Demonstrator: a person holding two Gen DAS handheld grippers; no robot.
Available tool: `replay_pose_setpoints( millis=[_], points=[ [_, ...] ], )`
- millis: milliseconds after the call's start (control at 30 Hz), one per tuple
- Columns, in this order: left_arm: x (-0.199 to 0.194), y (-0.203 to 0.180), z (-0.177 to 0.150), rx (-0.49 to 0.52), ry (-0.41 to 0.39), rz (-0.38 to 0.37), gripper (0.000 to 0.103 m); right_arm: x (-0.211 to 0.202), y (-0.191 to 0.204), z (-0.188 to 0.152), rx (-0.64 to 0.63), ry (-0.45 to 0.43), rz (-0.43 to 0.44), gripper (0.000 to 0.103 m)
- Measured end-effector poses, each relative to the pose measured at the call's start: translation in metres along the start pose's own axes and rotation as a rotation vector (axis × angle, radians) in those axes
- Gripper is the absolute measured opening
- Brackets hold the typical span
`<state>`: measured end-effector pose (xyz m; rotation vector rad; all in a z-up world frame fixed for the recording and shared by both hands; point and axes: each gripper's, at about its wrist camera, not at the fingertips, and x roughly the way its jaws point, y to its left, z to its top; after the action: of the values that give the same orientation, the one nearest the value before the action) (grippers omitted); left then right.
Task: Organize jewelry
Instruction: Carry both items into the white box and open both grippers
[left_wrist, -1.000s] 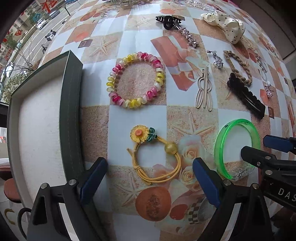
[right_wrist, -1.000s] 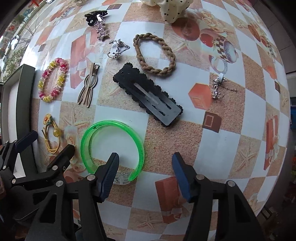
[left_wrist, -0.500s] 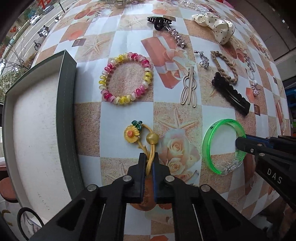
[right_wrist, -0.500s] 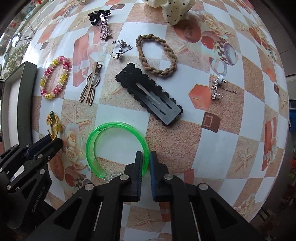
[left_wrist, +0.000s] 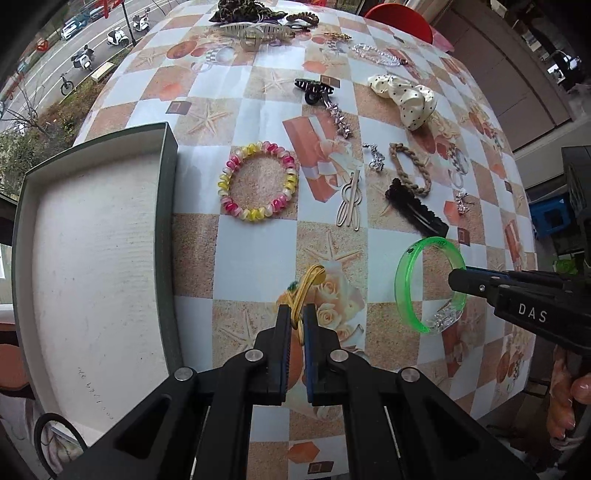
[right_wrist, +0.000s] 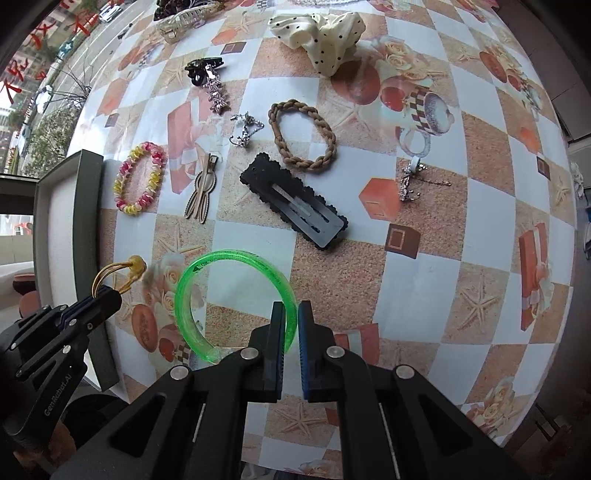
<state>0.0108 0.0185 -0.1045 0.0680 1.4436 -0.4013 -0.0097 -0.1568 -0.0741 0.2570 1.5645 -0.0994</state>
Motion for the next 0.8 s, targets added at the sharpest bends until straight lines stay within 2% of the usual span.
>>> replay_pose_setpoints(
  millis=[200,333,600,800],
  points=[
    [-0.035,0.026,-0.003,-0.041,-0.051,-0.030,0.009,-0.028,0.004,0.014,-0.014,-0.035,0.023,0.007],
    [-0.063,0.048,-0.008,-0.070,-0.101,-0.032,0.009,-0.036,0.030,0.012,-0.053,-0.061,0.043,0.007],
    [-0.100,0.106,-0.011,-0.182,-0.197,0.005,0.009,-0.046,0.118,0.030,-0.214,-0.092,0.090,0.007],
    [-0.100,0.159,-0.015,-0.269,-0.216,0.053,0.009,-0.030,0.189,0.046,-0.327,-0.083,0.107,0.007]
  ],
)
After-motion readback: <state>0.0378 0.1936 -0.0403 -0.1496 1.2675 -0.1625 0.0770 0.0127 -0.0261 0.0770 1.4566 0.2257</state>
